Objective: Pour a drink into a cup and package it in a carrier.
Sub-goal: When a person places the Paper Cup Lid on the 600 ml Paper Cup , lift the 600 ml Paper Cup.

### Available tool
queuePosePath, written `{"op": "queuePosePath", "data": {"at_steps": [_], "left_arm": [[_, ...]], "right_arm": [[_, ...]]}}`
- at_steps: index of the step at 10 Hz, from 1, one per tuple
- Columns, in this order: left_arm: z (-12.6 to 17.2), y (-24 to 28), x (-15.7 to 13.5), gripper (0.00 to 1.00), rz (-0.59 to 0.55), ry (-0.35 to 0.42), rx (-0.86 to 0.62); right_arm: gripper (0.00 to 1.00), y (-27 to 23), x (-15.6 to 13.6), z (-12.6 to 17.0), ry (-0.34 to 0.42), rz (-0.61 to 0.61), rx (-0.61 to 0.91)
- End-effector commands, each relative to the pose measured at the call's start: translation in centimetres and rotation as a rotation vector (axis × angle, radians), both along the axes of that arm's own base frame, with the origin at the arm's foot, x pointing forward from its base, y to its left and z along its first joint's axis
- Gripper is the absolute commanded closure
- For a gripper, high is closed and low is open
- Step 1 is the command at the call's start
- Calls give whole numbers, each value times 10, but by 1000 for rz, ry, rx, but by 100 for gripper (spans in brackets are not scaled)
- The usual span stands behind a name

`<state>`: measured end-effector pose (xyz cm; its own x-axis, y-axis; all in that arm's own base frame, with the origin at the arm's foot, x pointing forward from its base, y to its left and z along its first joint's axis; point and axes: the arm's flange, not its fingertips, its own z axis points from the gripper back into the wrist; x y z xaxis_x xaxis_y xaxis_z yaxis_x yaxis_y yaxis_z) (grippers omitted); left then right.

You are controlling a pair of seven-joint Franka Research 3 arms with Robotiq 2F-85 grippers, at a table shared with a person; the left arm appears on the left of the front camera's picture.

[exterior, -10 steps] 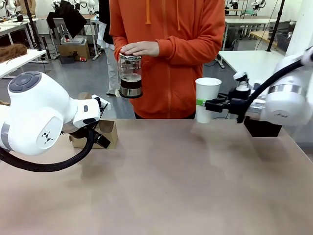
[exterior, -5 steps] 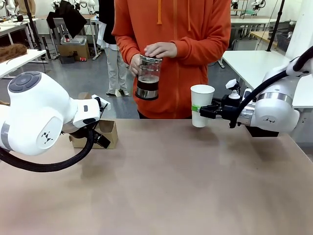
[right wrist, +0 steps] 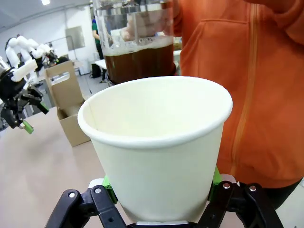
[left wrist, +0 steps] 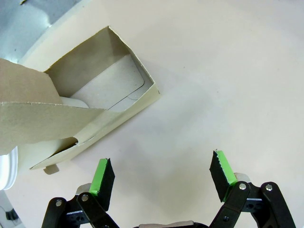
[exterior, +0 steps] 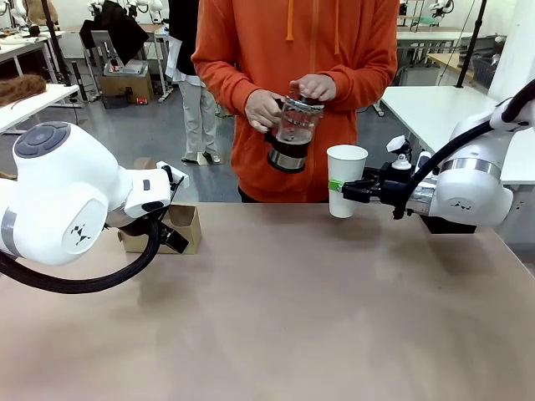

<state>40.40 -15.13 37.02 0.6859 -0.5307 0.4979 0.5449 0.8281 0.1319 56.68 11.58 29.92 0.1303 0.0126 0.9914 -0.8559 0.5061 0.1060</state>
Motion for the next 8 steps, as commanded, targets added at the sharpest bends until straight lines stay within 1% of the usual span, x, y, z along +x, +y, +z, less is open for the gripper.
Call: {"op": "queuePosePath", "data": {"at_steps": [1, 8], "left_arm": [[0, 0, 0, 0, 0, 0, -1], [0, 0, 0, 0, 0, 0, -1]], "right_arm": [[20, 4, 0, 0, 7, -17, -2], [20, 4, 0, 0, 7, -17, -2]]}}
